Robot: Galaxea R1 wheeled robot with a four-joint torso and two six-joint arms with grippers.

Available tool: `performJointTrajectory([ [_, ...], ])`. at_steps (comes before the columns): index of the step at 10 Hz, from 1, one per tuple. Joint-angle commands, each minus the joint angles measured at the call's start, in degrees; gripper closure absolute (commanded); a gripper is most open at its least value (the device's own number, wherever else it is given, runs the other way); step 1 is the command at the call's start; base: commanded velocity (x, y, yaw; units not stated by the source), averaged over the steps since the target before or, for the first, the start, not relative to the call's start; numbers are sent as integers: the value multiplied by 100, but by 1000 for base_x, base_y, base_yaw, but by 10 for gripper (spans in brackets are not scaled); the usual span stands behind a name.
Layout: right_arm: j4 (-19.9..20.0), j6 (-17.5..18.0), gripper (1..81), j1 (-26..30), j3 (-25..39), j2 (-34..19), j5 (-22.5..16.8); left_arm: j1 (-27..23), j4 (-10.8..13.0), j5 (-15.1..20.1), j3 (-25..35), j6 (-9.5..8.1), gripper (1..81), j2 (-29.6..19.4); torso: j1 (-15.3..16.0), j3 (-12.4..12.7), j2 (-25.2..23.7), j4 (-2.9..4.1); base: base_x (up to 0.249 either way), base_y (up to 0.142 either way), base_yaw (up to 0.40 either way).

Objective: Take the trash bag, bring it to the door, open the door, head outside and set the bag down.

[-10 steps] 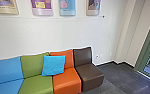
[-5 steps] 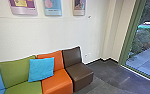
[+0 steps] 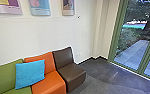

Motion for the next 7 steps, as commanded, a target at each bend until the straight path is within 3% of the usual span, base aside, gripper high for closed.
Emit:
performJointTrajectory([
  [1, -17, -20, 10, 254, 18, 13, -383, -297, 18, 373, 5, 23, 811, -48, 0, 0, 0, 0, 0, 0, -269],
  [7, -17, -20, 10, 254, 18, 30, -383, -297, 27, 364, 5, 23, 811, -31, 0, 0, 0, 0, 0, 0, -268],
])
